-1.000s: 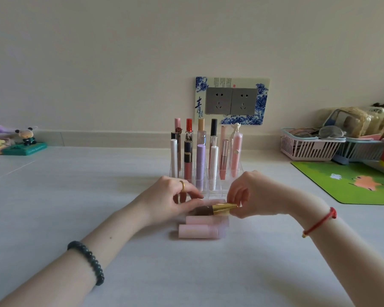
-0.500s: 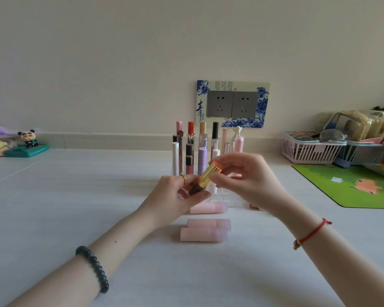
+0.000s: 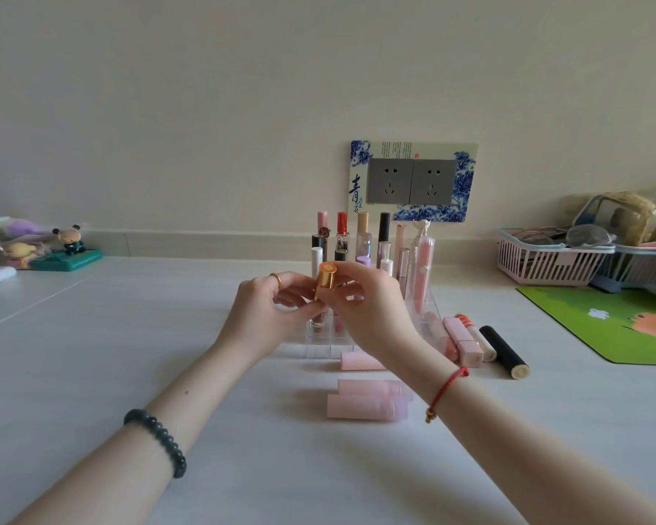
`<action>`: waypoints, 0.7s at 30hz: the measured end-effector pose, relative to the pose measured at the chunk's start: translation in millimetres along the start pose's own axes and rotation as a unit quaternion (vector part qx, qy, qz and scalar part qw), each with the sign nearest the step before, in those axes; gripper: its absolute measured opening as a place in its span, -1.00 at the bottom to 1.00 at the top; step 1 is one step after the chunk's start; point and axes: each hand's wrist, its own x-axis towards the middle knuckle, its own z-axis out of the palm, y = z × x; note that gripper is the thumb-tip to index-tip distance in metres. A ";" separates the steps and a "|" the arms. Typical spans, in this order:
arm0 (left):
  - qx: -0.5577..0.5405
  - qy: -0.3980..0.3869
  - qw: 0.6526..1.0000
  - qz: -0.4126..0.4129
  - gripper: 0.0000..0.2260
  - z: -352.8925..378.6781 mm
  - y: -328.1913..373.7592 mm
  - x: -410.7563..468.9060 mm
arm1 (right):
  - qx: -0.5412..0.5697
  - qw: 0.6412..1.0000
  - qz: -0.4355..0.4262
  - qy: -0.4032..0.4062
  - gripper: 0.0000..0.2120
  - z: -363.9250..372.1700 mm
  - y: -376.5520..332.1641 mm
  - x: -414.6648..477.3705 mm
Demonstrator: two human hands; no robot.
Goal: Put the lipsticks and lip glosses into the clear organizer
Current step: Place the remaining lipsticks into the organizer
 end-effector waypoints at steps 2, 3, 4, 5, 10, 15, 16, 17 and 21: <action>0.004 -0.013 1.000 -0.011 -0.76 -1.1 -1.8 0.3 | 0.000 1.000 0.005 0.009 -0.79 4.6 2.7 -1.9; 0.009 -0.019 1.000 -0.017 -0.76 -1.0 -2.5 0.2 | 0.005 1.000 0.010 0.014 -0.78 5.9 4.2 -2.9; 0.012 -0.024 0.999 -0.025 -0.76 -0.5 -2.8 -0.1 | 0.012 1.000 0.017 0.019 -0.77 6.6 5.5 -3.7; 0.014 -0.026 0.999 -0.033 -0.76 0.2 -3.6 -0.3 | 0.017 0.999 0.024 0.023 -0.76 7.3 6.6 -4.4; 0.026 -0.024 0.997 -0.065 -0.83 3.2 -6.8 -1.7 | -0.012 0.999 0.033 0.014 -0.81 10.9 11.3 -7.6; 0.046 -0.048 0.995 -0.075 -0.90 3.4 -7.6 -3.1 | -0.018 0.999 0.042 0.013 -0.84 10.5 13.2 -10.0; 0.051 -0.053 0.994 -0.076 -0.90 3.2 -7.6 -3.5 | -0.018 0.999 0.043 0.013 -0.84 10.1 13.1 -10.6; 0.054 -0.056 0.994 -0.077 -0.90 3.0 -7.5 -3.9 | -0.019 0.999 0.044 0.013 -0.84 10.0 13.2 -11.1; 0.063 -0.064 0.994 -0.068 -0.92 2.5 -7.0 -4.4 | -0.028 0.998 0.050 0.018 -0.84 10.3 14.3 -12.1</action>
